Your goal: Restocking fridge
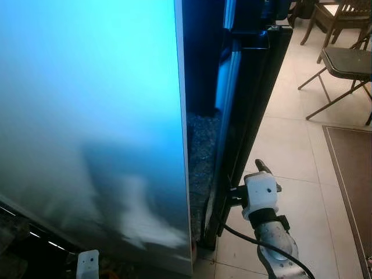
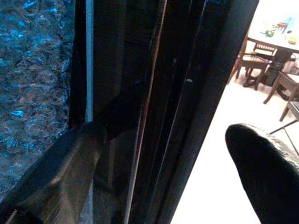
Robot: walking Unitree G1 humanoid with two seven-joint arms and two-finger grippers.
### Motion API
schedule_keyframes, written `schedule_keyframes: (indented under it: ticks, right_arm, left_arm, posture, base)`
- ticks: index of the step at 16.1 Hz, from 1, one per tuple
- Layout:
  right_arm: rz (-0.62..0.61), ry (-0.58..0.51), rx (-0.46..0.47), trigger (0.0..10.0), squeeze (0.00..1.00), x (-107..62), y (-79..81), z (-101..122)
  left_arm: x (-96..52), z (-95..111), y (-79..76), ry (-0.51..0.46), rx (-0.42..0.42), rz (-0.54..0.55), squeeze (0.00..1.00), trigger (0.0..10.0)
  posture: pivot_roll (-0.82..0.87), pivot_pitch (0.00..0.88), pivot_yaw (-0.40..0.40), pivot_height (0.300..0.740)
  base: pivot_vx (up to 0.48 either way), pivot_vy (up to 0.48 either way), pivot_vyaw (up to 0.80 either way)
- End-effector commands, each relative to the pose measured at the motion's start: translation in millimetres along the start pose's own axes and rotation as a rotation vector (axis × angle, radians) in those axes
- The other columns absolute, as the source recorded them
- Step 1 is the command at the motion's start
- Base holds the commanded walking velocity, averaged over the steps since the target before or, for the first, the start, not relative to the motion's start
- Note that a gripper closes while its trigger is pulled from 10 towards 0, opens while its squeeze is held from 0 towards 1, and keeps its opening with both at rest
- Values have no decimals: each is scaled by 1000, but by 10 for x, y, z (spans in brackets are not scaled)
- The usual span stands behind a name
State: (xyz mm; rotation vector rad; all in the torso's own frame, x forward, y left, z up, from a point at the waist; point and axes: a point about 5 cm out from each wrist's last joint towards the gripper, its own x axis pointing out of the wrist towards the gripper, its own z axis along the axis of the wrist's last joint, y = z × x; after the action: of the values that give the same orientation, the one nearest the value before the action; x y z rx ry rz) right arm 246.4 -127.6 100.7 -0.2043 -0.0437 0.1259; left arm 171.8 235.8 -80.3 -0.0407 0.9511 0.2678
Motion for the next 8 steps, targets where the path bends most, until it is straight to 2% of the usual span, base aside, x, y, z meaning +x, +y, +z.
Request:
schedule_keyframes:
  ticks: [1, 5, 6, 8]
  right_arm:
    - [28, -18, 12, 10000, 0, 26, 48, 21]
    - [84, 5, 16, 10000, 0, 35, 113, -11]
    - [88, 39, -15, 10000, 0, 32, 119, -65]
    - [74, 41, -2, 10000, 0, 28, 102, -90]
  left_arm:
    - [-9, -48, 45, 18, -5, 14, 0, 10000]
    - [-9, -49, 41, 18, -4, 14, 0, 10000]
    - [-8, -48, 39, 18, -4, 13, 0, 10000]
    - [-8, -48, 36, 17, -9, 13, 0, 10000]
  posture:
    - [-134, 58, 89, 740]
    - [-136, 57, 90, 740]
    - [-134, 57, 86, 740]
    - [-135, 57, 86, 740]
  base:
    - [0, 0, 0]
    - [0, 0, 0]
    - [0, 0, 0]
    - [0, 0, 0]
